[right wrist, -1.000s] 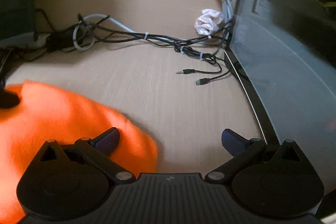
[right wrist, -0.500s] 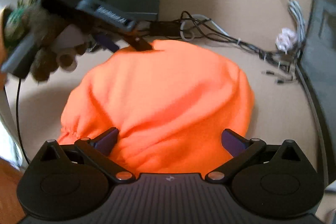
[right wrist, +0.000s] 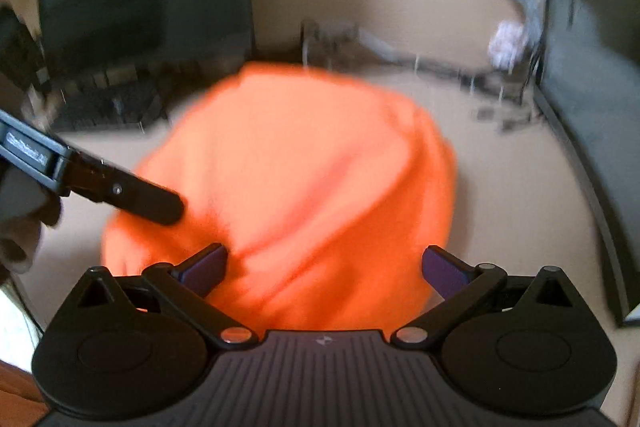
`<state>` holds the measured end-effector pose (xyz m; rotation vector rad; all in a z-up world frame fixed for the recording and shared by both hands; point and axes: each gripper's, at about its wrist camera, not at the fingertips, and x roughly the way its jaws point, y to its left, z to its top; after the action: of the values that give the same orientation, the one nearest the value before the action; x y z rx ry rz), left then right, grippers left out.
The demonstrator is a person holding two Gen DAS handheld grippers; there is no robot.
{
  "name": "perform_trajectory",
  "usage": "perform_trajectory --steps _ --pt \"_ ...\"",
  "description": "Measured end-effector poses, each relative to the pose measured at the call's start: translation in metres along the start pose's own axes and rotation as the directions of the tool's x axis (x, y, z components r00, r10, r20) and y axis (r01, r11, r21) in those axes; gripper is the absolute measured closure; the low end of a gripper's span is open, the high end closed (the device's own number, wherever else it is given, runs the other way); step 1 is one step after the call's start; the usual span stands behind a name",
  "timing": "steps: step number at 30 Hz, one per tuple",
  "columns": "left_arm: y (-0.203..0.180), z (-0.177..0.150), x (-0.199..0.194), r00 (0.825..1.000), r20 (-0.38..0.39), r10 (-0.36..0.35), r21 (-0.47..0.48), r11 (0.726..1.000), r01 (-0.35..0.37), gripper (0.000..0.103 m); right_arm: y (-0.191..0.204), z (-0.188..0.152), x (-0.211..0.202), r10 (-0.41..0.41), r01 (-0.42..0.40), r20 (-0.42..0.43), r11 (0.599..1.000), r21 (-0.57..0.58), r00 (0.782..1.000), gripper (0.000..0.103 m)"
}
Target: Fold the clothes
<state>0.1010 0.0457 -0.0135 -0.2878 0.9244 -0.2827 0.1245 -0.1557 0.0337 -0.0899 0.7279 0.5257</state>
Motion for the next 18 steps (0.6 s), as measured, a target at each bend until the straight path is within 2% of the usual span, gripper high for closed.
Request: perform_trajectory --steps 2,4,8,10,13,14,17,18 --pt "-0.001 -0.005 0.011 0.999 -0.022 0.037 -0.007 0.999 -0.037 0.0 0.003 -0.001 0.003 -0.008 0.008 -0.005 1.0 0.019 1.0 0.0" --pt "-0.001 -0.006 0.011 0.999 -0.023 0.04 -0.015 0.999 -0.04 0.0 0.001 0.0 0.002 -0.006 0.008 -0.037 0.998 0.07 0.999 0.0" --pt "-0.003 -0.01 0.01 0.998 -0.011 0.061 -0.003 0.998 -0.061 0.0 -0.007 0.0 0.003 0.06 -0.039 -0.1 0.978 0.204 0.993 0.0" --pt "-0.004 -0.012 0.008 0.998 -0.01 0.067 -0.005 0.998 -0.067 0.0 -0.009 0.002 -0.001 0.065 -0.043 -0.096 0.976 0.214 0.993 0.0" --pt "-0.006 -0.013 0.007 0.997 -0.007 0.076 -0.006 0.997 -0.076 0.0 -0.014 0.01 -0.018 0.013 -0.013 0.004 0.983 0.184 1.0 0.0" --pt "-0.005 -0.014 0.007 0.997 -0.006 0.079 -0.009 0.997 -0.079 0.0 -0.017 0.017 -0.02 -0.026 0.02 0.029 0.982 0.189 0.999 0.0" --pt "-0.006 -0.015 0.007 0.996 -0.004 0.085 -0.01 0.996 -0.085 0.0 -0.026 0.037 -0.021 -0.145 0.124 0.094 0.972 0.199 0.985 0.0" --pt "-0.006 -0.016 0.006 0.996 -0.004 0.087 -0.012 0.996 -0.087 0.0 -0.028 0.043 -0.011 -0.191 0.173 0.087 0.968 0.179 0.978 0.0"
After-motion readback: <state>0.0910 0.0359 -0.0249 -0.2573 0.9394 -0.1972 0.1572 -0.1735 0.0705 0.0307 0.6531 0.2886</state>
